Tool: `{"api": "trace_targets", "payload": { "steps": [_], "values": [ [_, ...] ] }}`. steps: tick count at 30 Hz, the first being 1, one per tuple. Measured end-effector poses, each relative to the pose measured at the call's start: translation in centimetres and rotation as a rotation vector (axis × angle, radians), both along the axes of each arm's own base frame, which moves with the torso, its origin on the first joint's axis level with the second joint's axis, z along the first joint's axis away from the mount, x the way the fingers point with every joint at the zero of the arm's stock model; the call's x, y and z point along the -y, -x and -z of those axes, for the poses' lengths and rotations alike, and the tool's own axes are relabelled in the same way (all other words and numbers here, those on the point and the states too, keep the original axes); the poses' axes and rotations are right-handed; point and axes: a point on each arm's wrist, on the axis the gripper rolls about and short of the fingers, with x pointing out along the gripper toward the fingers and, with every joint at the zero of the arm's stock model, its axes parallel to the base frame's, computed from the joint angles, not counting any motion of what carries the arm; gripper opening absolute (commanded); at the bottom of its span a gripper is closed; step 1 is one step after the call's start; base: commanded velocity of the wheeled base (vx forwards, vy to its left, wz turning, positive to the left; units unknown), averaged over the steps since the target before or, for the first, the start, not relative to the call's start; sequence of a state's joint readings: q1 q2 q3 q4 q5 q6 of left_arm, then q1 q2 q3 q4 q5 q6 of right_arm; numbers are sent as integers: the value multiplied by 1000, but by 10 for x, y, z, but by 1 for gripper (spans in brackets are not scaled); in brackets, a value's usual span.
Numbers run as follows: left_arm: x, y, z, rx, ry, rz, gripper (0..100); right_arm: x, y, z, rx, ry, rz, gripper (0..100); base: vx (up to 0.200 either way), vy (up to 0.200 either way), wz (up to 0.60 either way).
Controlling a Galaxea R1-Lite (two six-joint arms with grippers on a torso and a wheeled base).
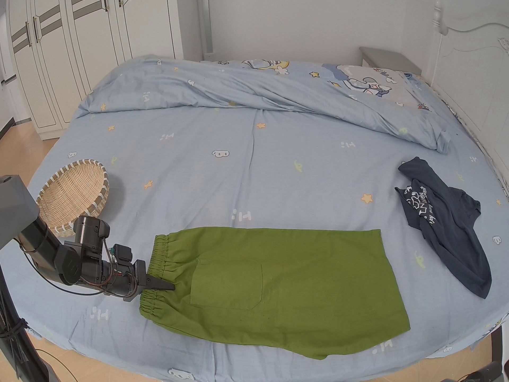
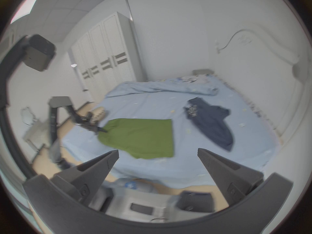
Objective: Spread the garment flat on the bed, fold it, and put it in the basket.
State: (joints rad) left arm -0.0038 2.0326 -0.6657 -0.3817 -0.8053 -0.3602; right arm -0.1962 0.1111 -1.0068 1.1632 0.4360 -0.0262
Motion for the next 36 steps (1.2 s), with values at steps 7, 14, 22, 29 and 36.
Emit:
{"api": "trace_targets", "payload": {
  "steps": [7,14,22,29,36],
  "values": [
    [0,1,-1,-13,6,-8,0,16,-34,1,140,153,317,100,0,0,0],
    [-3,2,-11,-10,20,-43,0,29,-80,20,265,184,521,100,0,0,0],
    [-7,2,-38,-17,-24,-98,0,39,-118,64,349,249,627,100,0,0,0],
    [-7,-3,-82,-39,-120,-118,0,41,-127,95,249,281,654,100,0,0,0],
    [2,-6,-135,-67,-215,-92,0,42,-128,100,224,284,663,100,0,0,0]
  ]
}}
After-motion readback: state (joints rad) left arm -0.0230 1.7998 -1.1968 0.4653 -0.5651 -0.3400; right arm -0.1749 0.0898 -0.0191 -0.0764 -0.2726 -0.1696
